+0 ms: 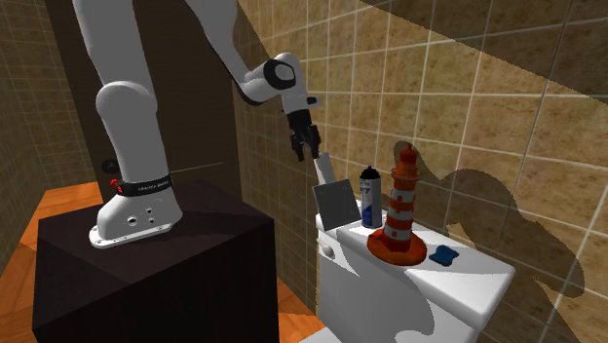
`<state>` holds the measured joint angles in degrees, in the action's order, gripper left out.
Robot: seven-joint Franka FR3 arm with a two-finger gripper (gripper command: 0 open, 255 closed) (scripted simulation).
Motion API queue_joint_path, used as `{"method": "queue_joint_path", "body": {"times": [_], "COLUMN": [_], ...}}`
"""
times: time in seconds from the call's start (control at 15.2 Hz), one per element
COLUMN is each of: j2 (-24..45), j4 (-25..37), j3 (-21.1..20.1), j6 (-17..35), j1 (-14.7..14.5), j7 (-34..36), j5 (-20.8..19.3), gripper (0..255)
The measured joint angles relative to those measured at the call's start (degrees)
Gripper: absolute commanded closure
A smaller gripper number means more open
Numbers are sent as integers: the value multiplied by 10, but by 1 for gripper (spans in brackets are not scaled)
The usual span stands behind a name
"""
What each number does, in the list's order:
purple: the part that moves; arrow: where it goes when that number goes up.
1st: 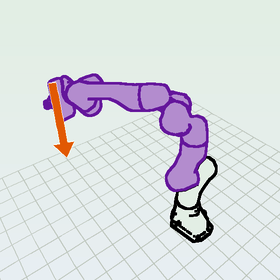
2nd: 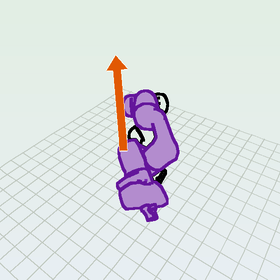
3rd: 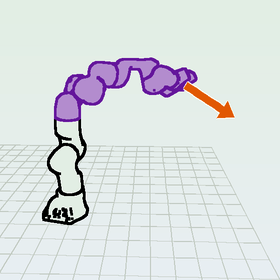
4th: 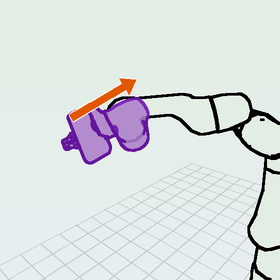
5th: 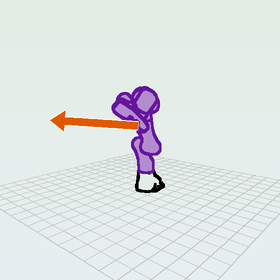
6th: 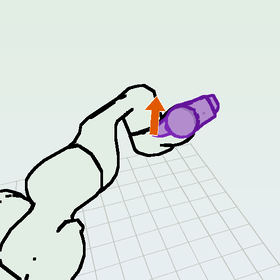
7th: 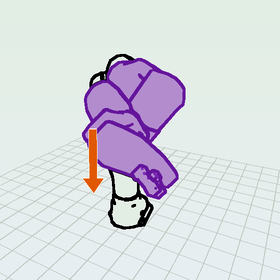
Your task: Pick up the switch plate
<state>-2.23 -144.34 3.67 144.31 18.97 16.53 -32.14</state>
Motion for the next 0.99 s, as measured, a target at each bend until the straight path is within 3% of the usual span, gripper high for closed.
{"method": "queue_joint_path", "body": {"times": [0.26,0.79,0.86,0.99], "j2": [73,134,137,140], "j4": [34,43,44,45], "j3": [21,35,36,36], "j6": [37,81,83,85], "j1": [20,18,18,18], "j7": [63,125,127,128], "j5": [-81,-141,-143,-144], "gripper": [0,0,255,255]}}
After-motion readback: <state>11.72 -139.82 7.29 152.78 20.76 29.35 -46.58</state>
